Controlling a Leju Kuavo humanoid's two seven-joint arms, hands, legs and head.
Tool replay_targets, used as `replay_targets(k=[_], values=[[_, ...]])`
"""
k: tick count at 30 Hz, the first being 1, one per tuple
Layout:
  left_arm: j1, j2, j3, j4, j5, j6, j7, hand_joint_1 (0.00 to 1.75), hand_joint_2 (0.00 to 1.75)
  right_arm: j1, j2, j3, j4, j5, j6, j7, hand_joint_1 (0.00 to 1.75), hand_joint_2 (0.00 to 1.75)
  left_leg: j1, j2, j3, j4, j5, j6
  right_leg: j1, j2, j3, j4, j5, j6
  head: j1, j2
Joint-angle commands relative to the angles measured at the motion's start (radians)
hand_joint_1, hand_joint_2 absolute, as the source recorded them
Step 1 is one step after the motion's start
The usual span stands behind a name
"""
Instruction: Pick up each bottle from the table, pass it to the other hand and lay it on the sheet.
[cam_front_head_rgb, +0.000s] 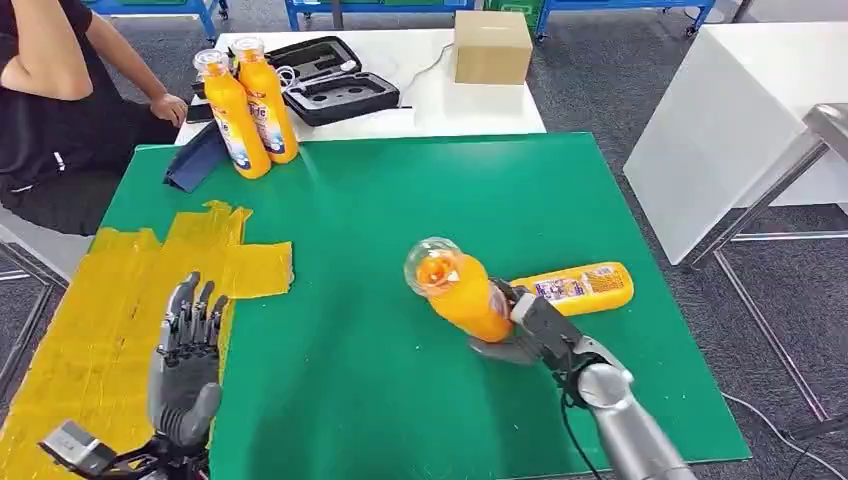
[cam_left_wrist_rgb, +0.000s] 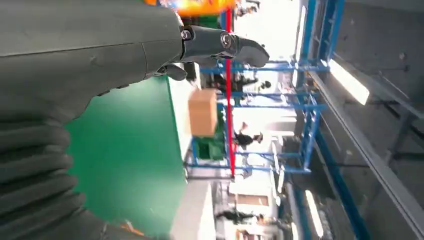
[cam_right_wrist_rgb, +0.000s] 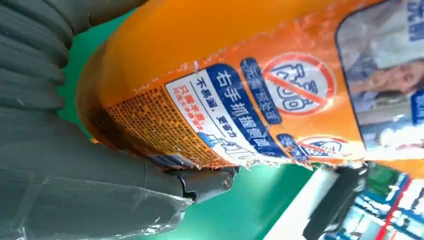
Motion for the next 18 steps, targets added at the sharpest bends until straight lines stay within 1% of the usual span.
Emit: replay_targets(k=[1, 3, 5, 6, 7, 8, 9, 10, 11, 12, 18], values=[[-0.033, 0.01, -0.144, 0.019, -0.001, 0.022, 0.007, 0.0, 1.75, -0.137, 0.148, 0.116, 0.199, 0.002, -0.012, 0.01, 1.75, 1.75, 0.0, 0.002, 0.001, -0.001, -0.001, -0.001, 0.0, -0.001, 0.0, -0.001, 0.0, 0.0, 0.001, 0.0], [-0.049, 0.007, -0.192, 0.028, -0.023, 0.056, 0.007, 0.0, 1.75, -0.17, 0.2, 0.172, 0.248, 0.01, -0.022, 0.016, 1.75, 1.75, -0.001, 0.001, 0.0, -0.001, -0.001, 0.0, -0.001, -0.001, 0.0, 0.0, 0.0, 0.0, 0.0, 0.0], [-0.067, 0.01, -0.235, 0.043, -0.041, 0.084, 0.01, 0.0, 1.75, -0.205, 0.246, 0.237, 0.287, 0.023, -0.044, 0.032, 1.75, 1.75, 0.0, 0.004, -0.001, 0.0, -0.001, -0.001, 0.0, 0.002, -0.001, 0.001, 0.001, 0.0, 0.002, 0.0], [-0.074, 0.014, -0.248, 0.052, -0.036, 0.088, 0.015, 0.0, 1.75, -0.221, 0.262, 0.266, 0.303, 0.025, -0.051, 0.038, 1.75, 1.75, 0.0, 0.003, -0.002, 0.0, -0.001, 0.0, 0.0, 0.001, -0.002, 0.001, 0.0, 0.0, 0.001, 0.0], [-0.081, 0.018, -0.256, 0.063, -0.039, 0.094, 0.02, 0.0, 1.75, -0.237, 0.281, 0.293, 0.319, 0.026, -0.055, 0.047, 1.75, 1.75, 0.0, 0.005, -0.002, -0.001, -0.001, -0.001, 0.0, 0.002, -0.003, 0.001, 0.001, 0.0, 0.001, 0.0], [-0.086, 0.02, -0.261, 0.071, -0.04, 0.097, 0.021, 0.0, 1.75, -0.249, 0.293, 0.316, 0.331, 0.028, -0.058, 0.055, 1.75, 1.75, -0.001, 0.005, -0.002, -0.001, 0.0, -0.001, -0.001, 0.002, -0.003, 0.001, 0.001, -0.001, 0.0, 0.0], [-0.088, 0.022, -0.265, 0.076, -0.047, 0.108, 0.021, 0.0, 1.75, -0.26, 0.302, 0.34, 0.341, 0.024, -0.065, 0.063, 1.75, 1.75, 0.0, 0.001, -0.002, -0.001, 0.0, -0.001, 0.0, -0.001, -0.002, 0.001, 0.0, 0.0, 0.001, 0.0], [-0.09, 0.024, -0.268, 0.081, -0.049, 0.11, 0.022, 0.0, 1.75, -0.264, 0.308, 0.353, 0.345, 0.022, -0.068, 0.065, 1.75, 1.75, -0.001, 0.003, -0.001, -0.001, 0.0, -0.001, 0.0, -0.001, -0.003, 0.001, 0.0, -0.001, 0.0, 0.0], [-0.092, 0.025, -0.269, 0.086, -0.049, 0.109, 0.022, 0.0, 1.75, -0.268, 0.312, 0.372, 0.348, 0.021, -0.072, 0.068, 1.75, 1.75, 0.0, 0.0, -0.002, -0.001, 0.001, -0.001, 0.0, -0.002, -0.002, 0.001, 0.0, 0.0, 0.0, 0.0], [-0.096, 0.026, -0.268, 0.099, -0.054, 0.114, 0.027, 0.0, 1.75, -0.272, 0.316, 0.395, 0.352, 0.018, -0.074, 0.073, 1.75, 1.75, -0.001, 0.001, -0.002, -0.001, 0.001, -0.002, -0.001, -0.002, -0.002, 0.001, 0.0, -0.001, 0.0, 0.0], [-0.097, 0.029, -0.266, 0.102, -0.053, 0.114, 0.027, 0.0, 1.75, -0.269, 0.312, 0.397, 0.353, 0.019, -0.074, 0.072, 1.75, 1.75, -0.001, -0.002, -0.002, -0.001, 0.001, -0.001, -0.001, -0.004, -0.002, 0.001, -0.001, 0.0, 0.0, 0.0]])
